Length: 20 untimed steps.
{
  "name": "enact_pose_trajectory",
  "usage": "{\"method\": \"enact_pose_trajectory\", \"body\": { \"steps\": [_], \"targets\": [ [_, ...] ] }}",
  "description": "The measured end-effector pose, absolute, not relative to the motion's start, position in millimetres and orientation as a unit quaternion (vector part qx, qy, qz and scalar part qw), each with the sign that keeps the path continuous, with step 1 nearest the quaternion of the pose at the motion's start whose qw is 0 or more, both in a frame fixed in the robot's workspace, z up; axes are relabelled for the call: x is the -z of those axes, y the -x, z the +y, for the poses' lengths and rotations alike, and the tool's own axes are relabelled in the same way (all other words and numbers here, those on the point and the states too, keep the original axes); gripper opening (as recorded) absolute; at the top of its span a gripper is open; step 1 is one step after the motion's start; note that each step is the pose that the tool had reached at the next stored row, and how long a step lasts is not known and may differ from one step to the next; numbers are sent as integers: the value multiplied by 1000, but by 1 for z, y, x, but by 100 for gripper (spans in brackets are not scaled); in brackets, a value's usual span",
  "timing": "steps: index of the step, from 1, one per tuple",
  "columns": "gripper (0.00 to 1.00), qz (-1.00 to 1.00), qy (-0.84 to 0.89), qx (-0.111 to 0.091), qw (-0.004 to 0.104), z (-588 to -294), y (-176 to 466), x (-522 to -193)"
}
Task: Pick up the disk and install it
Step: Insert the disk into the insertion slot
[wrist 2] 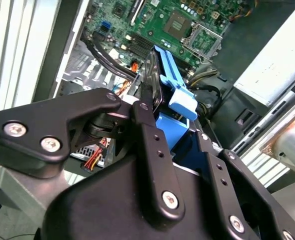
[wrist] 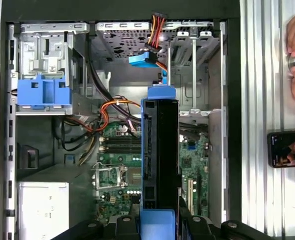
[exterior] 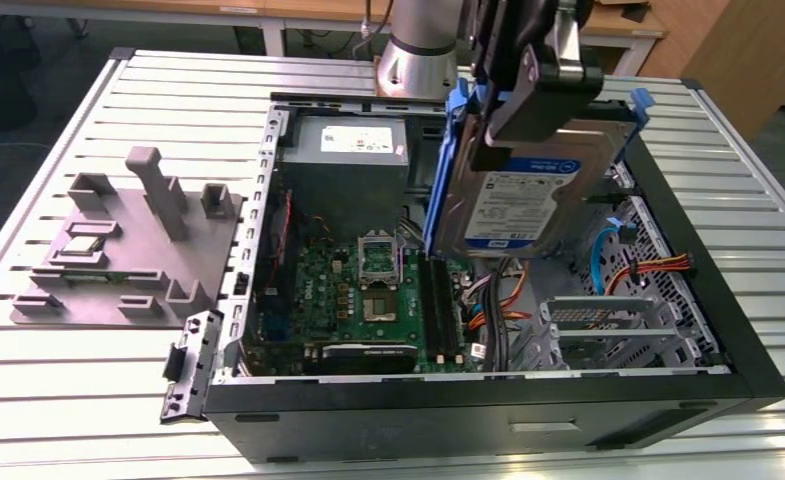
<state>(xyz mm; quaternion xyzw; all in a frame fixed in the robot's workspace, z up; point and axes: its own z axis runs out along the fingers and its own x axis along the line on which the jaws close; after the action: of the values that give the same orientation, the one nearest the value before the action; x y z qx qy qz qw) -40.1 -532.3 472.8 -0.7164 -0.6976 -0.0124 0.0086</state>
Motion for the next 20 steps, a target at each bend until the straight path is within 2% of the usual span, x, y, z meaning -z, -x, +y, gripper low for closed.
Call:
{"method": "enact_pose_trajectory", "body": {
  "steps": [20],
  "targets": [
    [36, -698, 716, 8, 12, -552, 9, -468]
  ]
}}
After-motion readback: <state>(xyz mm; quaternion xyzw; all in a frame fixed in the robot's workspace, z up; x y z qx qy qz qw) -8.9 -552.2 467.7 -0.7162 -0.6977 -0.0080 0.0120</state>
